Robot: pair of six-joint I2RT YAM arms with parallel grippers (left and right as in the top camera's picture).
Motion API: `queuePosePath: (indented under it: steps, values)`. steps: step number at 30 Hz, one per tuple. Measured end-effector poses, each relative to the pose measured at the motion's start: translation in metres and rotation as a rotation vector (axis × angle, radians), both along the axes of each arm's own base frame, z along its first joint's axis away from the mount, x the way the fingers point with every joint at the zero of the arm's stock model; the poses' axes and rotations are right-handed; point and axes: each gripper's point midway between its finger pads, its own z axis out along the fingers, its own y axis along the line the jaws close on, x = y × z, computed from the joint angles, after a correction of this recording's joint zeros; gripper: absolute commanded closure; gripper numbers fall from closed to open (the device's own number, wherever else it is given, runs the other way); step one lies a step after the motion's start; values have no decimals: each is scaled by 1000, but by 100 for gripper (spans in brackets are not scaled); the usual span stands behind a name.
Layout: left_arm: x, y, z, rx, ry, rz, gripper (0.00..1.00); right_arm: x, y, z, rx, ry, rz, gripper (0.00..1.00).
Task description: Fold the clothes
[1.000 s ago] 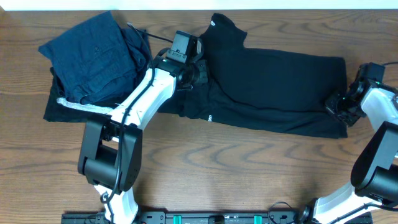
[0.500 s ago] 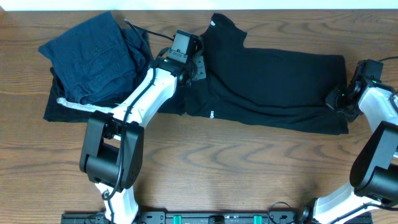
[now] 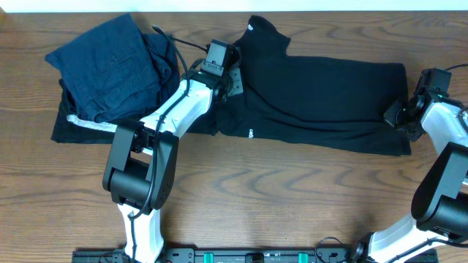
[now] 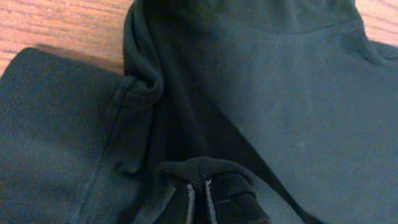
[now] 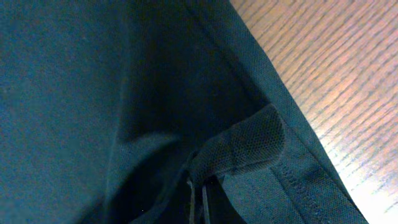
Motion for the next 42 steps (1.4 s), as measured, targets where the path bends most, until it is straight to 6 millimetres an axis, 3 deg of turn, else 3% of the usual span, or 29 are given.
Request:
queuePosePath:
  steps: [9,13,15,16,19,22,25,27,30,32,35,38,42]
  values:
    - [4,1,1,6,-18,9,94,7,-3,2,-11,-30,0,96]
    - [6,1,-9,12,-11,10,94,9,-3,3,-14,-37,1,96]
    - [5,2,-17,19,2,12,94,9,-3,3,-14,-39,0,83]
    - [5,2,-19,22,5,13,87,10,-4,3,-17,-40,3,72]
    - [8,2,-21,28,-5,2,69,11,-6,4,-26,-47,-3,50]
    - [14,0,-17,27,-42,-4,47,15,-8,6,-46,-62,18,35]
    - [16,0,-15,30,-50,-6,34,20,-7,8,-56,-78,74,20]
    - [13,3,-17,43,-35,-12,26,18,-3,10,-42,-57,113,19]
    - [4,11,-9,62,-6,-14,23,12,3,22,-8,-2,150,20]
    - [-6,19,5,75,14,-11,24,10,6,35,12,25,165,20]
    - [-26,32,40,87,32,-10,24,7,12,53,55,48,177,20]
    - [-52,41,61,109,85,-15,24,-3,21,55,96,90,181,22]
    - [-79,51,49,161,201,-38,24,-22,27,44,126,158,172,32]
